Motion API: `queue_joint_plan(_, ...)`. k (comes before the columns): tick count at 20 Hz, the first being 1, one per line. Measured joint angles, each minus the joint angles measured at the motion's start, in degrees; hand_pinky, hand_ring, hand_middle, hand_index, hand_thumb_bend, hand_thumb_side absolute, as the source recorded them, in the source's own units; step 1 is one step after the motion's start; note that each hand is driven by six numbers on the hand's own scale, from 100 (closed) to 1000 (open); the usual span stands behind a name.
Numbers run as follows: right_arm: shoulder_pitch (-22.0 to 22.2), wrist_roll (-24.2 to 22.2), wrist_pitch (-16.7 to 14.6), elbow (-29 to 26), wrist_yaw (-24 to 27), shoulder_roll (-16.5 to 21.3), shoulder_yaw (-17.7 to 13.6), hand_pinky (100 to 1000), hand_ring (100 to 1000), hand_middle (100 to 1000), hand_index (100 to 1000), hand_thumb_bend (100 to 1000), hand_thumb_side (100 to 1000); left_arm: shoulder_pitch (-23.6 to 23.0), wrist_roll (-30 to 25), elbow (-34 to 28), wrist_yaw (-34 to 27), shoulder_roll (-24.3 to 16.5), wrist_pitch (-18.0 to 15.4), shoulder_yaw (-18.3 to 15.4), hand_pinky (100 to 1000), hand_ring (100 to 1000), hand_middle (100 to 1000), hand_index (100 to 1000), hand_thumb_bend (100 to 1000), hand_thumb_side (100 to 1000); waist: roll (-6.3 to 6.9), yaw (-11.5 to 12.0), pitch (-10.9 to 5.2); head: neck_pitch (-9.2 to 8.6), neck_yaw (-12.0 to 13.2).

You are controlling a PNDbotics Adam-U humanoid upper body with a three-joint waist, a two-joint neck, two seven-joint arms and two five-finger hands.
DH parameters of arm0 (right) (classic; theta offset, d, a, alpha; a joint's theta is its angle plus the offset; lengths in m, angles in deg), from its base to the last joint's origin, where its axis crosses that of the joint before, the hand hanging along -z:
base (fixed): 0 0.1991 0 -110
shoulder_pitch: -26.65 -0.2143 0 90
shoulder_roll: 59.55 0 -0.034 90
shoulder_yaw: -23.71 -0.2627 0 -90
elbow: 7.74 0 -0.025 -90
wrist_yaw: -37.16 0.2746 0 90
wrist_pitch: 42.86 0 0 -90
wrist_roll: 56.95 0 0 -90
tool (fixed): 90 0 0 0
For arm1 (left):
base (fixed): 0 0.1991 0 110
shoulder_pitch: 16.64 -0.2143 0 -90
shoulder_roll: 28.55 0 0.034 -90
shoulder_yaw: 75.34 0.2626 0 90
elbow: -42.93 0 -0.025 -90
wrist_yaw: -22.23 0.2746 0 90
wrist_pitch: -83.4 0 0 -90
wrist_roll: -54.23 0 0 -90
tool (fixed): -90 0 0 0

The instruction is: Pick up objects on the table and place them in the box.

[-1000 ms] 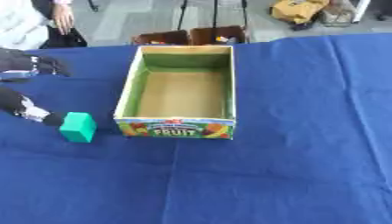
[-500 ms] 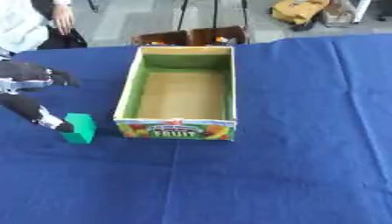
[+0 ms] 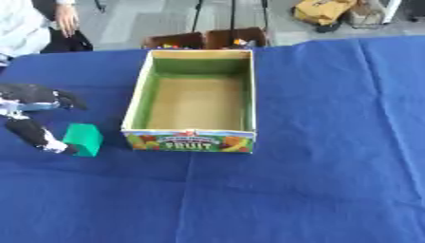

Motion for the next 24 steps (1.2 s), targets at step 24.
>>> queue_joint_plan(24, 0.0, 0.1, 0.0, 0.0, 0.1, 0.0, 0.0, 696, 724, 518, 714, 100, 594, -1.3, 0.0, 0.5, -0.1, 1.1, 0.0, 1.9, 638, 765, 795, 934, 356, 660, -0.43, -0.7, 0.62, -0.5, 0.0)
